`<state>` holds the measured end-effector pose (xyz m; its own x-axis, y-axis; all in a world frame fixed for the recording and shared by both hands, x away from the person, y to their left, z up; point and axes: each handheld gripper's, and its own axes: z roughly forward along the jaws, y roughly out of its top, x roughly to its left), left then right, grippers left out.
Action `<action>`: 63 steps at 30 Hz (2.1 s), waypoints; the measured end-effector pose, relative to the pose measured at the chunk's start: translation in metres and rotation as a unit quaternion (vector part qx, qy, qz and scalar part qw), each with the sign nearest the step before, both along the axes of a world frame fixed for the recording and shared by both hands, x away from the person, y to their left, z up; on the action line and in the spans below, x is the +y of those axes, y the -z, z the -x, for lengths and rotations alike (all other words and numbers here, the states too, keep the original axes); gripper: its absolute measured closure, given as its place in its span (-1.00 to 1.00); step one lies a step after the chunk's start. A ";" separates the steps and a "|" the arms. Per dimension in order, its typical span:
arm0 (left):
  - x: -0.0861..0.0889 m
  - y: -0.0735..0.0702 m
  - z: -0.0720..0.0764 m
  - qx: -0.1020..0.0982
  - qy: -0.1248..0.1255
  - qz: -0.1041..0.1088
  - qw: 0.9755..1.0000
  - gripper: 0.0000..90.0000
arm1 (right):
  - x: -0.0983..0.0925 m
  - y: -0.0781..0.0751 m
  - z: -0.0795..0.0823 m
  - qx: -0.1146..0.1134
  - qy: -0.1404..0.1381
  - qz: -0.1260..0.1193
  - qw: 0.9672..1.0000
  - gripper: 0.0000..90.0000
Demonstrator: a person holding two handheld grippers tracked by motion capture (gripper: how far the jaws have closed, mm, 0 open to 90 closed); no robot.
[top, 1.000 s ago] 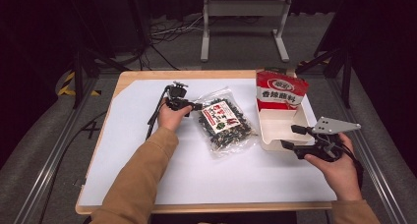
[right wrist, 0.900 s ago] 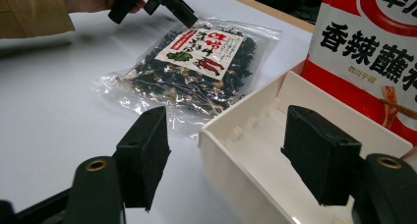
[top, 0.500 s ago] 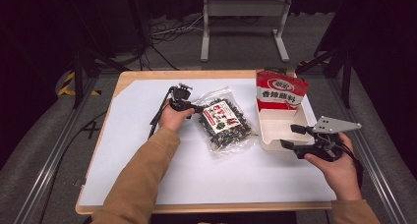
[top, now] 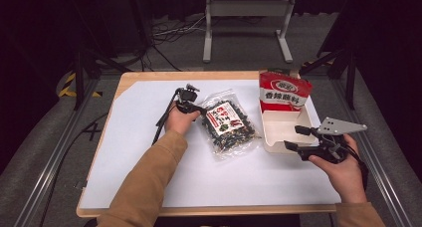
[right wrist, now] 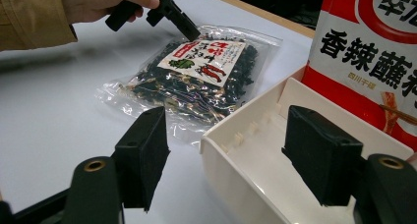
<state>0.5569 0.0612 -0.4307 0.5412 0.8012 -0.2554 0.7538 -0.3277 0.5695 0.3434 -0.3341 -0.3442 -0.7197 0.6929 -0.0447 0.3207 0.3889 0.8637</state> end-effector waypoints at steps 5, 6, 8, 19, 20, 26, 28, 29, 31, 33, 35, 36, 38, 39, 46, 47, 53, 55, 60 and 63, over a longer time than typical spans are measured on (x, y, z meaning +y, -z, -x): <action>0.004 0.002 -0.001 0.000 -0.008 0.009 1.000 0.55 | 0.000 0.000 -0.001 0.001 0.000 0.000 1.000 -0.28; 0.006 0.002 -0.001 0.000 -0.007 0.015 1.000 0.60 | 0.000 0.000 -0.001 0.001 0.000 0.000 1.000 -0.28; 0.006 0.002 -0.001 -0.002 -0.008 0.013 1.000 0.67 | 0.000 0.000 -0.001 0.001 0.001 0.000 1.000 -0.28; 0.011 -0.007 0.001 -0.004 -0.011 0.014 1.000 0.91 | -0.002 0.001 0.000 0.003 0.001 -0.003 1.000 -0.24; 0.012 -0.009 0.002 -0.006 -0.012 0.016 1.000 0.92 | -0.003 0.001 0.000 0.004 0.001 -0.003 1.000 -0.23; 0.019 -0.026 0.011 -0.035 -0.002 0.022 0.999 0.94 | -0.003 0.000 0.001 0.004 0.001 -0.004 1.000 -0.20; 0.022 -0.034 0.015 -0.046 0.001 0.026 0.999 0.95 | -0.002 0.000 0.001 0.004 0.000 -0.004 1.000 -0.20; 0.023 -0.038 0.018 -0.052 0.002 0.029 0.998 0.95 | -0.002 0.000 0.001 0.003 0.000 -0.003 1.000 -0.20; 0.026 -0.045 0.022 -0.062 0.005 0.031 0.998 0.95 | -0.001 -0.001 0.001 0.002 -0.001 -0.003 1.000 -0.20; 0.029 -0.053 0.027 -0.078 0.009 0.036 0.996 0.95 | 0.000 -0.001 0.001 0.001 -0.002 -0.003 1.000 -0.20; 0.031 -0.058 0.030 -0.083 0.009 0.039 0.996 0.96 | 0.000 -0.001 0.001 0.001 -0.002 -0.002 1.000 -0.20; 0.033 -0.062 0.033 -0.087 0.007 0.044 0.995 0.96 | 0.000 -0.002 0.001 0.000 -0.002 -0.002 1.000 -0.20; 0.036 -0.068 0.038 -0.097 0.009 0.047 0.994 0.96 | 0.000 -0.002 0.001 0.000 -0.002 -0.003 1.000 -0.20; 0.038 -0.072 0.041 -0.104 0.010 0.052 0.993 0.96 | 0.000 -0.002 0.001 0.000 -0.003 -0.003 1.000 -0.19; 0.042 -0.094 0.061 -0.148 0.026 0.058 0.987 0.96 | 0.002 -0.003 0.001 -0.003 -0.006 -0.001 1.000 -0.16; 0.043 -0.097 0.063 -0.154 0.029 0.058 0.986 0.96 | 0.003 -0.003 0.001 -0.003 -0.006 -0.001 1.000 -0.16; 0.047 -0.115 0.082 -0.188 0.052 0.063 0.979 0.97 | 0.006 -0.004 0.000 -0.003 -0.012 0.000 1.000 -0.14; 0.048 -0.120 0.087 -0.199 0.057 0.066 0.976 0.97 | 0.008 -0.004 0.000 -0.003 -0.014 0.000 1.000 -0.14; 0.050 -0.132 0.101 -0.222 0.072 0.065 0.970 0.97 | 0.014 -0.004 -0.003 -0.003 -0.023 0.001 1.000 -0.12; 0.052 -0.138 0.109 -0.231 0.080 0.068 0.967 0.97 | 0.018 -0.005 -0.005 -0.003 -0.030 0.001 1.000 -0.12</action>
<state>0.4479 0.1128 -0.2926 0.7376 0.6732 -0.0528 0.3532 -0.3180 0.8798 0.3481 -0.3157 -0.3392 -0.7595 0.6486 -0.0500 0.2921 0.4087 0.8647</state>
